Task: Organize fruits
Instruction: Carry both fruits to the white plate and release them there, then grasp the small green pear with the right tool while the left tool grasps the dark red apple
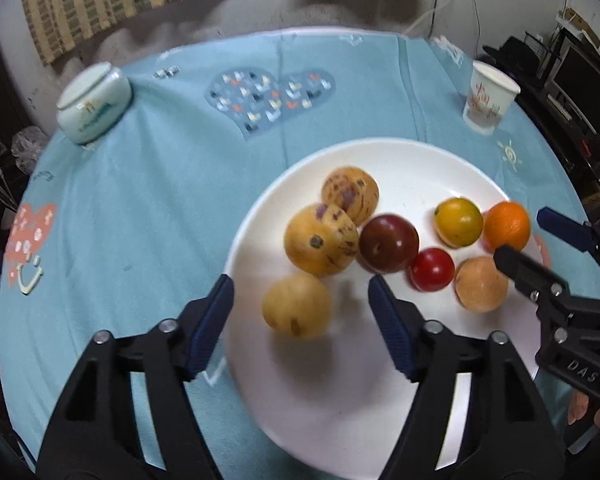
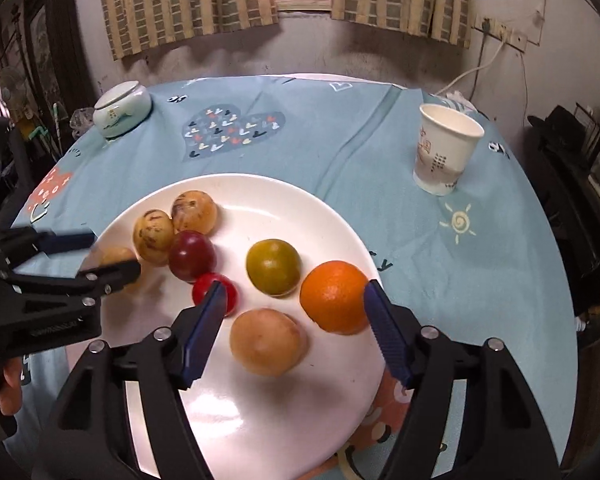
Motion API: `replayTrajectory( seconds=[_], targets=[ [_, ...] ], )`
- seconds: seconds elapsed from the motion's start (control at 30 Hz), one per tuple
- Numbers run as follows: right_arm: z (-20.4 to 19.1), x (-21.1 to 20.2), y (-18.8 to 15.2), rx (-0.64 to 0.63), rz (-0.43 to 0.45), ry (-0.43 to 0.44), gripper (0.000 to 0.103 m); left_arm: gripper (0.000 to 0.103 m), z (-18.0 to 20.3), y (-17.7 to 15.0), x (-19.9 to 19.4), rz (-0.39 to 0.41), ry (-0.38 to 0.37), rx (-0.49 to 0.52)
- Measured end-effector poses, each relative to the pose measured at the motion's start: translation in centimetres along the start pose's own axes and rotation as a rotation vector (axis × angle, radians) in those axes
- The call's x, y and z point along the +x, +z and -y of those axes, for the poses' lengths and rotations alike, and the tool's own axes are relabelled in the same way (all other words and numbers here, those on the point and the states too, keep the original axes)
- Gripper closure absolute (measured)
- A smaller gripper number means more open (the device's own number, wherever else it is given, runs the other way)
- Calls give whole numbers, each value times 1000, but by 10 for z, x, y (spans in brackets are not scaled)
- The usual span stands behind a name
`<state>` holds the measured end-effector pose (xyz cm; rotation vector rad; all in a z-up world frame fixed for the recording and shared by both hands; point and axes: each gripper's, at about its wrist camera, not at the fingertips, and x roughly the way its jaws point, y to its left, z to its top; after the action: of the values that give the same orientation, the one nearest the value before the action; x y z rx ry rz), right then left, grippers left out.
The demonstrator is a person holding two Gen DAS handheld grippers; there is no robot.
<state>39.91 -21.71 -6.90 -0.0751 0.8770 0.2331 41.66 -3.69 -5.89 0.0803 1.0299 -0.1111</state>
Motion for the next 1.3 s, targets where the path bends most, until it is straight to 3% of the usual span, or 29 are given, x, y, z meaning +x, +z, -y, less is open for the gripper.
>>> replayTrajectory(
  seconds=[0.13,0.27,0.43,0.53,0.67,0.7,0.87,1.03,1.07,1.2,1.3],
  targets=[
    [-3,-22,-4,2,6,14,32,31,-4,-6,-32,43,-24,13],
    [-8,-61,-23,15,27,46,32,25,-8,-34,-76,102,-52,17],
    [-28,-112,-75,32,27,92,31,22,-2,-103,-121,145,-41,-12],
    [-46,-141,-114,9,55,57,30,18,2,-143,-138,171,-26,-22],
    [-64,-171,-171,27,76,16,10,12,0,-198,-160,209,-7,-38],
    [-68,-178,-186,38,90,21,9,12,-3,-213,-163,213,-11,-50],
    [-75,-185,-231,78,94,4,9,12,-9,-258,-166,194,13,-35],
    [-87,-168,-243,52,48,22,9,12,-4,-274,-164,179,7,-2],
    [-89,-168,-245,46,52,34,10,12,-3,-276,-162,176,7,2],
    [-95,-156,-246,22,30,91,48,12,-6,-279,-152,148,-2,-1],
    [-92,-143,-245,40,2,108,56,12,-10,-280,-147,137,-2,-7]
  ],
)
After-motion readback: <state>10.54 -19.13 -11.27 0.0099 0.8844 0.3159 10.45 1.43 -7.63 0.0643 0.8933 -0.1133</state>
